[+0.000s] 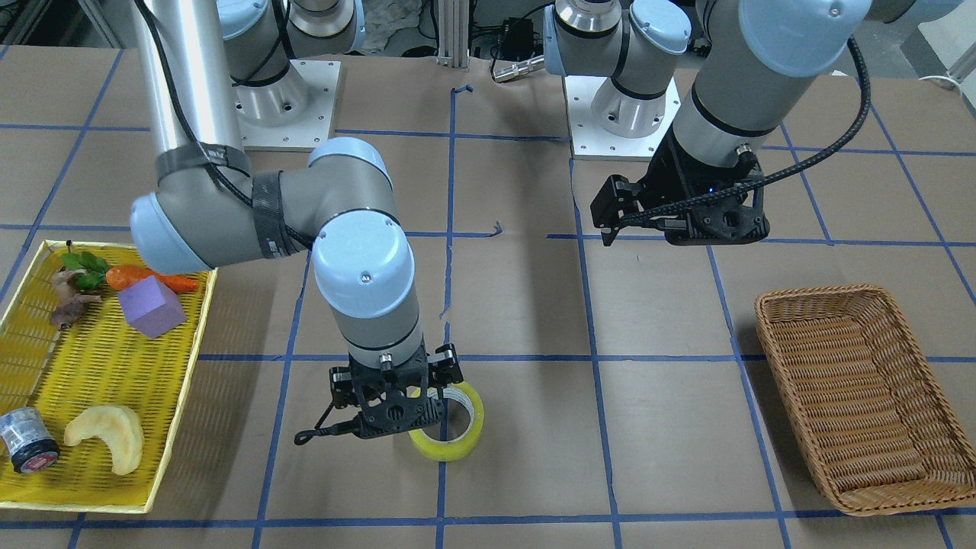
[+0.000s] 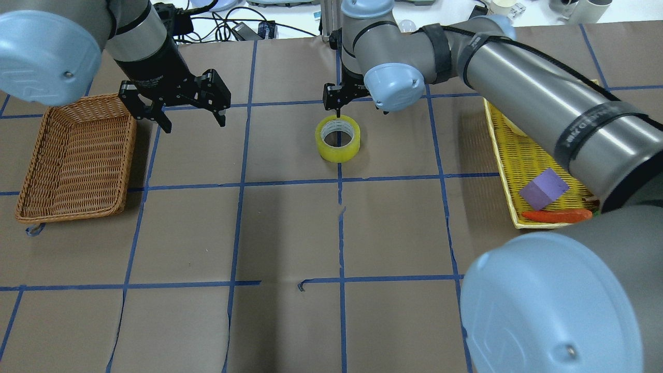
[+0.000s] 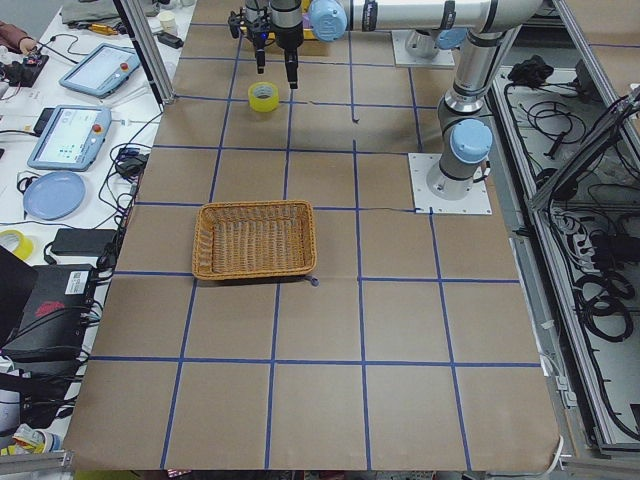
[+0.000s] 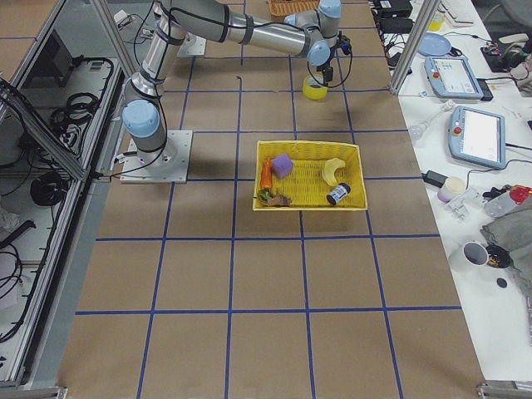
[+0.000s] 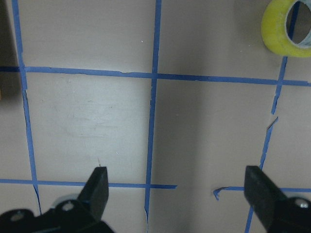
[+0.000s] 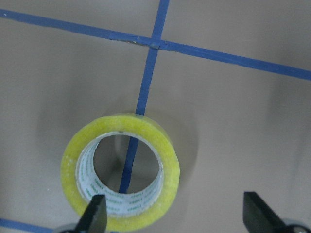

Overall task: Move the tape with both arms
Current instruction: 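Raise the right gripper toward the yellow basket while the left reaches for the tape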

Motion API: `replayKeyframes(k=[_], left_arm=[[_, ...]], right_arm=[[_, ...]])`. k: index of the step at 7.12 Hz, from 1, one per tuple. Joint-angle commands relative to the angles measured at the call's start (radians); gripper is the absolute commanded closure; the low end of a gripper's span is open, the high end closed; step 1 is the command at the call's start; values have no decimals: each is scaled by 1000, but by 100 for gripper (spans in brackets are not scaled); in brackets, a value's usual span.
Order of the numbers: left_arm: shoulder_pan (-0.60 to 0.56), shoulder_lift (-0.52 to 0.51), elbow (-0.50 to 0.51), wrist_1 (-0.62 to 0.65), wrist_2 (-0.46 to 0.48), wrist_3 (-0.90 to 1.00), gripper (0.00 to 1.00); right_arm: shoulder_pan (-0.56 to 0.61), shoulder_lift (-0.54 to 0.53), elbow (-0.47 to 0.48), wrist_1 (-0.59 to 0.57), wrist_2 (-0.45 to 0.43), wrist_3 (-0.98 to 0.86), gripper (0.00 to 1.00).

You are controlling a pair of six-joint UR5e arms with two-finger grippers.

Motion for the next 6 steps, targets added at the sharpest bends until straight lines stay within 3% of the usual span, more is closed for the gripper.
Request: replayKeyframes(k=[1,3,5,6], left_arm=[[-7,-10,8,11,0,1,0],[-42,-35,21,55,-7,3,0],[-136,-85,19,142,-12,-2,0],[-173,-137,19,229,-53,-11,0]], right_arm=[[-75,-183,7,206,-32,0,0],[-179,-324,11,375,-32,-3,0],[-195,-442,75,384,-21,14,0],[-195,-493,147,377,-18,14,5]])
